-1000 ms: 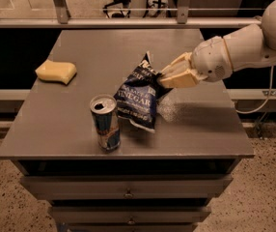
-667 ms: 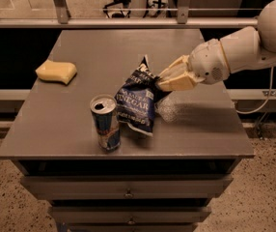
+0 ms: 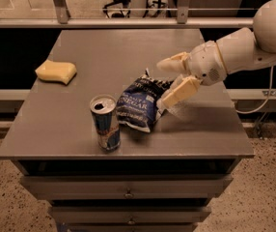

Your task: Move blue chip bag near redbull can

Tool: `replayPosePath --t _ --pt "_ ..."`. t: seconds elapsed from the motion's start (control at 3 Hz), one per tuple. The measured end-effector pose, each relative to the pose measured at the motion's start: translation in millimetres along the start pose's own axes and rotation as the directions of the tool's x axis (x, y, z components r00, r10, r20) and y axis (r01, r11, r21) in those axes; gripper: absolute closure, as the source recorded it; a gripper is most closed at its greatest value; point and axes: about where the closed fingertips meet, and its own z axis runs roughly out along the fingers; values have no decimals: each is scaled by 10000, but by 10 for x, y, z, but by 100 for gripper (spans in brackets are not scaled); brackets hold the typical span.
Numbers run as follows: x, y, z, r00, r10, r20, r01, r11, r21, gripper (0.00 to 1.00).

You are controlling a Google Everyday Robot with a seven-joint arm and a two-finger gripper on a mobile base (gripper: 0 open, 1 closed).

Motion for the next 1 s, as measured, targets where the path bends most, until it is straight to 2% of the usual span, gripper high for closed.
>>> replayPosePath --t 0.33,0.67,1.0 --pt "65 -86 -93 9997 -86 -249 94 9995 300 0" --pt "265 -231 -417 9984 -113 -550 178 9928 1188 0" --pt "520 -433 -919 9970 17 -769 174 9688 2473 0"
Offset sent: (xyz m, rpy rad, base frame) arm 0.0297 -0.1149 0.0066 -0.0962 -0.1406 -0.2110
